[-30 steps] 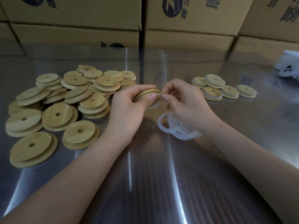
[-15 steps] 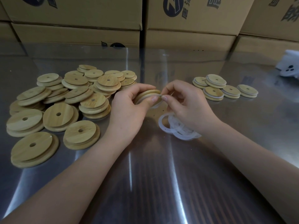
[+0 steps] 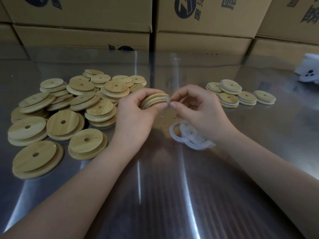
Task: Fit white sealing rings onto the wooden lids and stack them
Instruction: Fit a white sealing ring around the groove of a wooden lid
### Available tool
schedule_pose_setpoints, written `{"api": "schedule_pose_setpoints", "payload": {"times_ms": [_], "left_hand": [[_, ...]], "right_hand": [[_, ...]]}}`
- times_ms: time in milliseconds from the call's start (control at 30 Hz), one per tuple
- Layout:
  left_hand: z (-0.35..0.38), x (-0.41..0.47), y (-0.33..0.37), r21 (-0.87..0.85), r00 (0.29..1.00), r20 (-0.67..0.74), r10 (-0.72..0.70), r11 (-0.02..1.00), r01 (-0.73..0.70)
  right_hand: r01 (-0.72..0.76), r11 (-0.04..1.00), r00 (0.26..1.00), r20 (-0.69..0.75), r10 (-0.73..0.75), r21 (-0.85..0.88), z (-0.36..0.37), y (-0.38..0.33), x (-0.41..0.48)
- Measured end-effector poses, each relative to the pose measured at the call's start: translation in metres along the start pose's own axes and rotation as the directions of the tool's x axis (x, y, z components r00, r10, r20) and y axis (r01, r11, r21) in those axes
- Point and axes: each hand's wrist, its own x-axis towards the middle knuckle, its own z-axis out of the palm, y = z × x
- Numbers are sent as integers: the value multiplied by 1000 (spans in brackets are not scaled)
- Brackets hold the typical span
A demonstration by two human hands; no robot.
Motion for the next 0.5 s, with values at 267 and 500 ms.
{"api": "schedule_pose_setpoints", "payload": {"times_ms": [267,500], "left_hand": [[2,-1,-2,9,999,39,-9,1000,8],[2,1,-2,21,999,37,39,999,-40]], "right_hand": [[-30,999,999,16,29,31,2,0,-1],[-43,998,999,1,44,-39,-2,2,0]]}}
